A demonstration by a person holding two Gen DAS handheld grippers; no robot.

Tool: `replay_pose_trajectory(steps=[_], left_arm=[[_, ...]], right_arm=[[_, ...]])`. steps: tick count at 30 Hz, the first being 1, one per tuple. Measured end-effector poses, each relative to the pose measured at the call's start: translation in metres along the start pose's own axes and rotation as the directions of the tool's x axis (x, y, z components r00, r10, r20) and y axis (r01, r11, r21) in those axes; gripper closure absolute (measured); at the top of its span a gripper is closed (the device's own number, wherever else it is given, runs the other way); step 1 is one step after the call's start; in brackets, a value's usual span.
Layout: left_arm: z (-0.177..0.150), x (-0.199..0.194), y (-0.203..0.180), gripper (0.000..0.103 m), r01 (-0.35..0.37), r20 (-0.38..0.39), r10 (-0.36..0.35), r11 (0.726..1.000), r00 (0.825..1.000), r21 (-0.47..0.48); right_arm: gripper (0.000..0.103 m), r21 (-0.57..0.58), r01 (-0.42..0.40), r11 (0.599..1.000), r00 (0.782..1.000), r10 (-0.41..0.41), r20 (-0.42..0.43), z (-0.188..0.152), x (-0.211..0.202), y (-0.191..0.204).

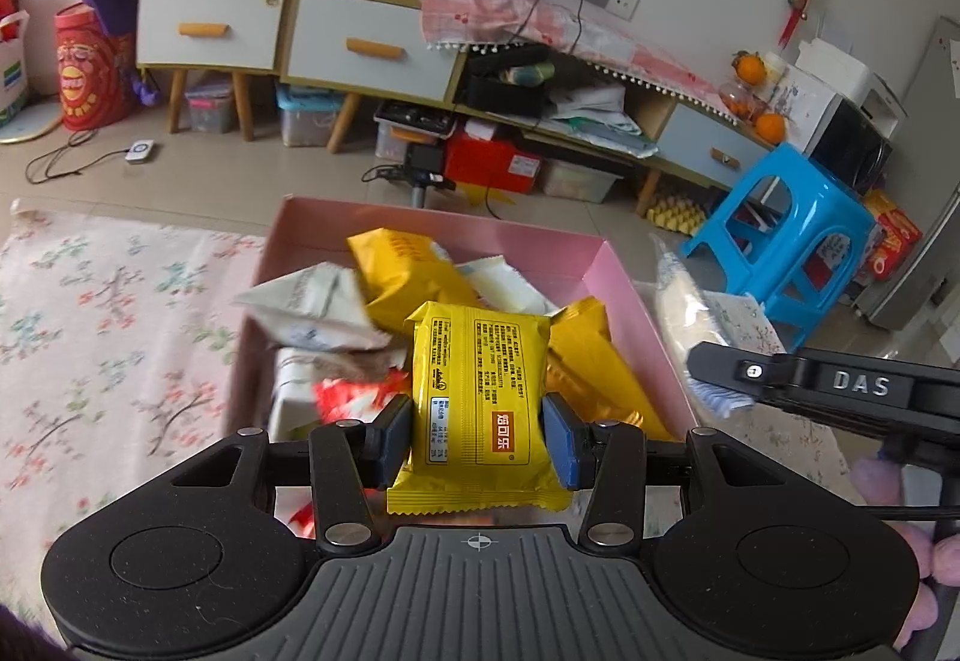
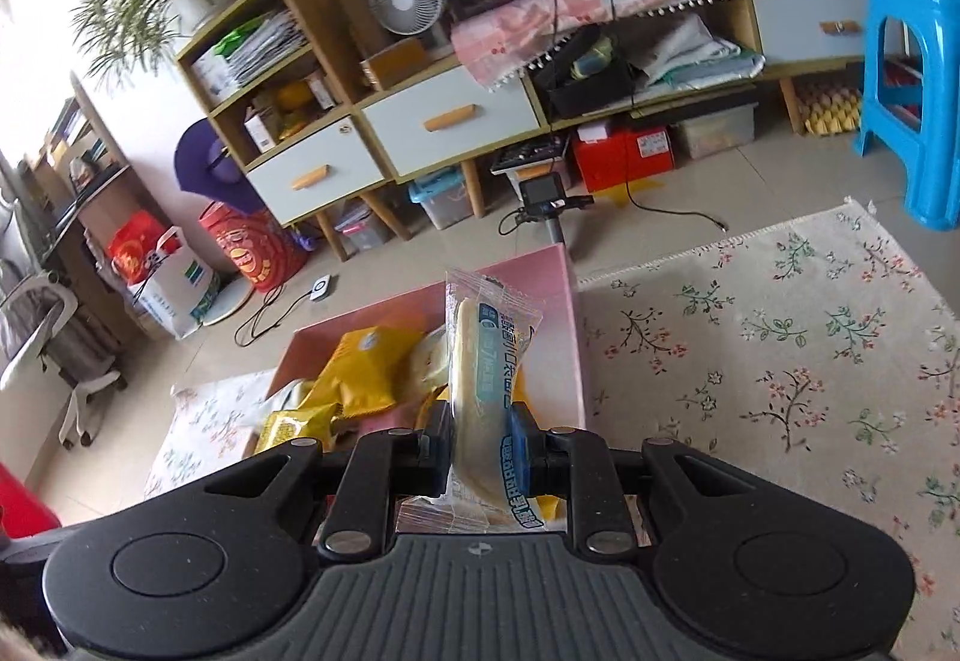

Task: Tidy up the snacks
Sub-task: 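Lift both held packs over the pink box, then open both tools to drop the biscuit pack and milk-bread bag into the box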

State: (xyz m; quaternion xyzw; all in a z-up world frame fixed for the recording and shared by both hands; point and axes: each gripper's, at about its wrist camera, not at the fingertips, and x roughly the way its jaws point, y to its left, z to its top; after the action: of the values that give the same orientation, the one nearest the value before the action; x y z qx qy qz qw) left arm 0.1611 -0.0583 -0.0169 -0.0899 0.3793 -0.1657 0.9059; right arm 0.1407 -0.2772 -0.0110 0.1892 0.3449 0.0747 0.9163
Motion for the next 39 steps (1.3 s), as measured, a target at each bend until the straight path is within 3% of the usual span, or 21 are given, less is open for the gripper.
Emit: replay_pose_trajectory(steps=[20, 23, 27, 30, 39], left_arm=[[0.015, 0.045, -0.014, 0.059, -0.021, 0.032, 0.019, 0.998, 0.999, 0.062], [0.015, 0.043, -0.016, 0.056, -0.004, 0.036, 0.002, 0.997, 0.999, 0.080], [0.014, 0.035, -0.021, 0.036, 0.007, 0.048, -0.013, 0.993, 0.999, 0.115], [0.013, 0.028, -0.022, 0.031, 0.008, 0.054, -0.015, 0.992, 0.998, 0.123], [0.009, 0.000, -0.020, 0.024, 0.019, 0.059, -0.026, 0.993, 0.998, 0.119]], right_arm=[[0.090, 0.023, 0.017, 1.000, 1.000, -0.018, 0.020, 0.010, 0.037, -0.015], [0.083, 0.026, 0.019, 0.999, 1.000, -0.019, 0.025, 0.012, 0.035, -0.015], [0.069, 0.019, 0.015, 1.000, 0.999, -0.015, 0.035, 0.013, 0.030, -0.013], [0.055, 0.019, 0.006, 1.000, 0.999, -0.007, 0.045, 0.014, 0.024, -0.010], [0.037, -0.033, 0.029, 0.999, 0.997, -0.027, 0.068, 0.018, -0.002, 0.003]])
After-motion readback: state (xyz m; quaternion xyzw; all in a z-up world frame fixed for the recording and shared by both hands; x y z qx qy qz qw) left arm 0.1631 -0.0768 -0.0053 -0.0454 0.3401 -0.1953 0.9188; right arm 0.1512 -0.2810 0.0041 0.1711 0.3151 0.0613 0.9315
